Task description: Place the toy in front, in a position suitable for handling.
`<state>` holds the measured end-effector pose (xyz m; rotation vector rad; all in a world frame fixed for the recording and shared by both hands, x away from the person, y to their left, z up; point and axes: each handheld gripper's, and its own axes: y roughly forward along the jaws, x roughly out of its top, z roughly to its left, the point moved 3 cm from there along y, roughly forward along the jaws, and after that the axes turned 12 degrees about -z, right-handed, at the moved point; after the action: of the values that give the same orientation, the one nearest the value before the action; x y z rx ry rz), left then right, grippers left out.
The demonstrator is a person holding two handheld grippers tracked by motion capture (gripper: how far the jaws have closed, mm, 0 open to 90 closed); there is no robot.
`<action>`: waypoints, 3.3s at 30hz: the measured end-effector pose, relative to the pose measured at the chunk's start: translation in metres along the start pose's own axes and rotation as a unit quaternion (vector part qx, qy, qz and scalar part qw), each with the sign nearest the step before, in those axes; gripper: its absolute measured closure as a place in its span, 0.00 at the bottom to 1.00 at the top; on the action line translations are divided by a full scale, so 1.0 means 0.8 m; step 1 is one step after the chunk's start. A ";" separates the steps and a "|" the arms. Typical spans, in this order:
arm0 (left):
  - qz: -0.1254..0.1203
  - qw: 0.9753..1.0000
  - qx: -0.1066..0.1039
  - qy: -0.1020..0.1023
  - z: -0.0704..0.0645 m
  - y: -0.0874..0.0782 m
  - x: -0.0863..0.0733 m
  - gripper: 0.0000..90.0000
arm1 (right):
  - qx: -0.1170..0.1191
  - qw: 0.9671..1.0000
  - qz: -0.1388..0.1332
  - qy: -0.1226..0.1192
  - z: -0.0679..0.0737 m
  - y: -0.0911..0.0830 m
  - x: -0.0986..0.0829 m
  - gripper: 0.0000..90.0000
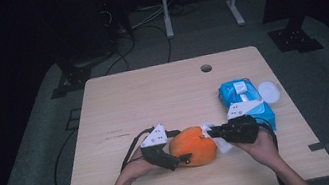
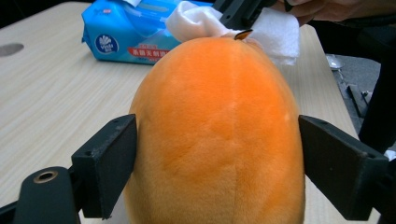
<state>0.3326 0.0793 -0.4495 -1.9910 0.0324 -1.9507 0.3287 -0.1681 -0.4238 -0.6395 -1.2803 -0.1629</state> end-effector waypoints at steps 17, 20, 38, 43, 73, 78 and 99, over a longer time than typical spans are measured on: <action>0.013 0.999 0.014 0.037 -0.007 0.004 0.004 0.36 | 0.030 0.996 -0.003 -0.086 0.052 0.027 0.041 0.92; 0.013 0.999 0.011 0.031 -0.003 0.001 0.001 0.35 | 0.010 0.998 -0.002 -0.060 0.029 0.011 0.026 0.93; 0.032 0.997 0.028 0.062 -0.020 0.020 0.024 0.34 | 0.049 0.993 0.020 -0.106 0.070 0.038 0.050 0.93; 0.025 0.998 0.029 0.041 -0.015 0.018 0.020 0.27 | 0.048 0.990 0.048 -0.123 0.070 0.051 0.053 0.93; 0.030 0.999 0.022 0.007 0.001 -0.001 0.006 0.27 | -0.007 0.999 0.022 -0.041 0.011 0.000 0.026 0.93; -0.010 1.000 0.026 -0.014 0.000 0.004 0.021 0.21 | 0.011 0.999 0.017 -0.042 0.025 0.011 0.024 0.93; 0.007 0.998 0.049 -0.026 0.010 0.005 0.000 0.36 | 0.005 0.999 0.010 -0.050 0.027 0.008 0.022 0.93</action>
<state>0.3412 0.0775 -0.4500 -1.9717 -0.0597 -1.8537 0.3190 -0.1478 -0.4069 -0.6597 -1.3704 -0.1089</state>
